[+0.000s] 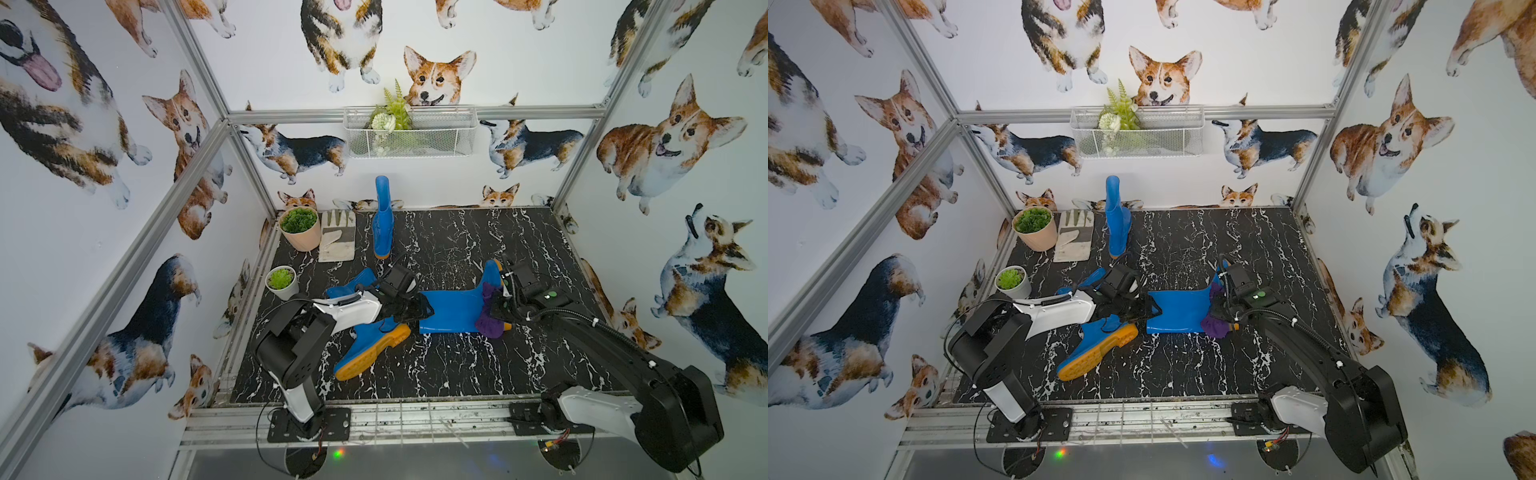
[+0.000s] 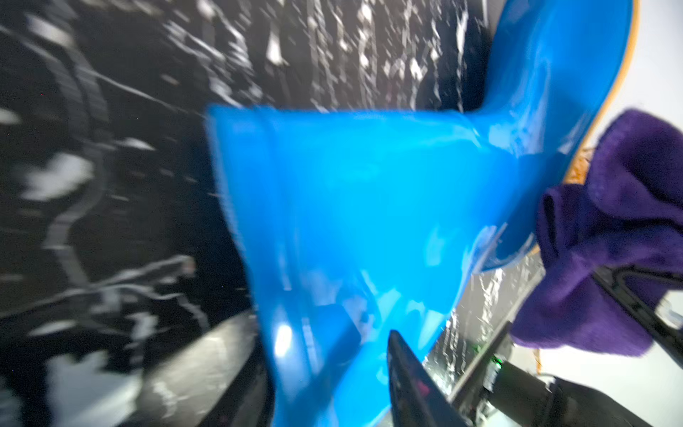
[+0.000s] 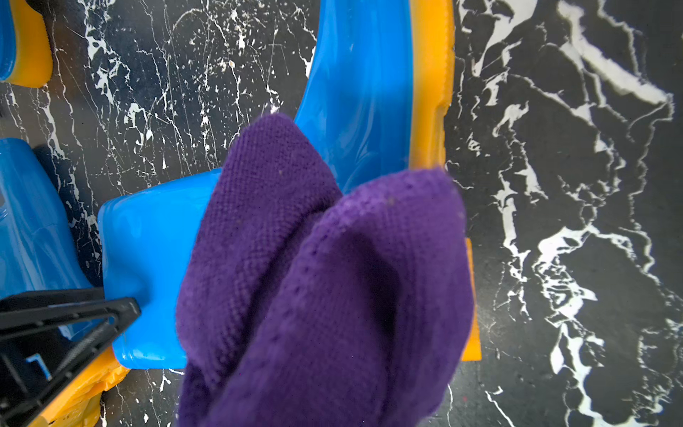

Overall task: Wipe the rubber boots with a cloth
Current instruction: Wipe the dirt off the rubber boot.

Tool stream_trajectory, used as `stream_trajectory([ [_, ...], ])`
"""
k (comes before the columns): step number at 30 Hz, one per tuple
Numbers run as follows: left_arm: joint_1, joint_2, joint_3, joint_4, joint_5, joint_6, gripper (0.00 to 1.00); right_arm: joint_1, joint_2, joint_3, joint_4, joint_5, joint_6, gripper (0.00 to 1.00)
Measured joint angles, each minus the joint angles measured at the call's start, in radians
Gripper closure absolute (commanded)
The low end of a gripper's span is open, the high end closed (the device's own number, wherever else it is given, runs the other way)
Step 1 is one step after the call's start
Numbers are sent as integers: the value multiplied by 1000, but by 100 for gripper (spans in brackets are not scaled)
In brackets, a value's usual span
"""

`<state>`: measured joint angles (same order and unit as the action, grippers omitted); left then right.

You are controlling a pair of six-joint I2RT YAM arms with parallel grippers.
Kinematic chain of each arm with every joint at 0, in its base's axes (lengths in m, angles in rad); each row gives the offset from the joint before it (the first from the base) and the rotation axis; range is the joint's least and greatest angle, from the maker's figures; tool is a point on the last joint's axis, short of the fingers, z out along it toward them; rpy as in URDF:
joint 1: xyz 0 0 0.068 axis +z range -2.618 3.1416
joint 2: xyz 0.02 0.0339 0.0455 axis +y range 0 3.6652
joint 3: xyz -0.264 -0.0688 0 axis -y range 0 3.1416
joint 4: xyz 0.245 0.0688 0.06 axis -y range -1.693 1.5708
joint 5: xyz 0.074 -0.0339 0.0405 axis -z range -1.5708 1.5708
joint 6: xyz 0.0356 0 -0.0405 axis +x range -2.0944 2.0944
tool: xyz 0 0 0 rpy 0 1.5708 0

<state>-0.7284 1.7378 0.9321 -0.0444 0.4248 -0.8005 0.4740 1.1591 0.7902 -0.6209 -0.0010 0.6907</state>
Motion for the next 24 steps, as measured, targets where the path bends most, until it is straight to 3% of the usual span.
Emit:
stream_trajectory([
  [1,-6,6,0,2,14,-14,94,5,-2,0,1,1,2,100],
  [2,-9,9,-2,8,26,-23,100,11,-4,0,1,1,7,100],
  [7,-18,-13,0,53,67,-99,100,148,-23,19,10,47,18,100],
  [11,-18,-45,75,7,61,-159,100,424,2,70,40,212,13,100],
  [14,-18,-71,95,1,58,-217,100,545,40,86,116,296,-1,100],
  [20,-16,-158,61,27,21,-385,100,586,132,49,317,400,-63,100],
  [24,-11,-183,42,45,-36,-494,100,539,194,34,414,428,-107,100],
])
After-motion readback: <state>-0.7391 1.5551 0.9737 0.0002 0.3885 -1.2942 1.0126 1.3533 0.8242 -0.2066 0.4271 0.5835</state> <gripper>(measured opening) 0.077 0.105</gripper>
